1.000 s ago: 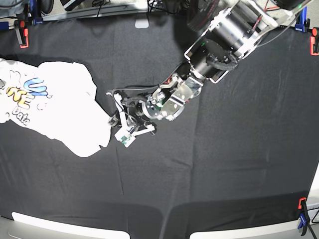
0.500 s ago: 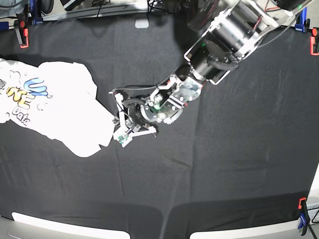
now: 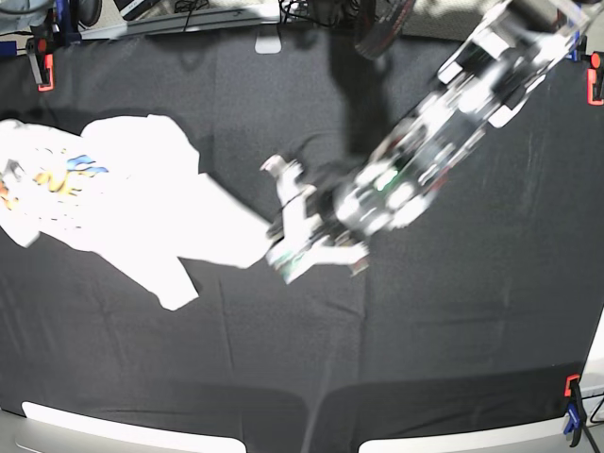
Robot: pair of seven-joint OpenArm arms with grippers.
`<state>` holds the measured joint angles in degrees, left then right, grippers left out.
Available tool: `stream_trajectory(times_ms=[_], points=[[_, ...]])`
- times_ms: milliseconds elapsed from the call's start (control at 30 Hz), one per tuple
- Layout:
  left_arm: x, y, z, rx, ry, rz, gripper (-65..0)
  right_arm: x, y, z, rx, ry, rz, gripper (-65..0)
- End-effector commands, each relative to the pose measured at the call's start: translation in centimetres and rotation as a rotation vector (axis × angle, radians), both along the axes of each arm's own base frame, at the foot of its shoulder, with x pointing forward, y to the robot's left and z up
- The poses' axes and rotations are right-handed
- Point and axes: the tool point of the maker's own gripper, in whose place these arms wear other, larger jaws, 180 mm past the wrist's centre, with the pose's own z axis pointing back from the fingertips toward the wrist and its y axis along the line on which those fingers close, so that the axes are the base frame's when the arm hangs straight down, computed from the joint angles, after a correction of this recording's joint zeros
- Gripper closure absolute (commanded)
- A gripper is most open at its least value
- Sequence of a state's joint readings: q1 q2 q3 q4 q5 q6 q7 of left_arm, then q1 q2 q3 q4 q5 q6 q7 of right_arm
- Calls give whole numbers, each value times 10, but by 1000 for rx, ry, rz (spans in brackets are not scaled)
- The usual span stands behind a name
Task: Layout the t-shirt on the table in an organized manner, then fold the t-shirt properly
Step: 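Drag the shirt edge outward with the left gripper and release it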
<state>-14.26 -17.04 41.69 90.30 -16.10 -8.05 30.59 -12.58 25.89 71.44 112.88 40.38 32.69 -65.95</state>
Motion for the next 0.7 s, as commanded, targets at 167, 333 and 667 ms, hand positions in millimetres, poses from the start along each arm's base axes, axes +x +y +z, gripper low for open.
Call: stream_trajectory(times_ms=[167, 333, 667], points=[[-6, 67, 16, 193, -196, 165, 0, 8, 16, 7, 42, -87, 59, -305], [-21, 118, -2, 384, -243, 274, 0, 20, 44, -6, 107, -113, 165, -305], [-86, 145, -45, 529, -153, 308, 0, 58, 117, -80, 155, 80, 324, -305]])
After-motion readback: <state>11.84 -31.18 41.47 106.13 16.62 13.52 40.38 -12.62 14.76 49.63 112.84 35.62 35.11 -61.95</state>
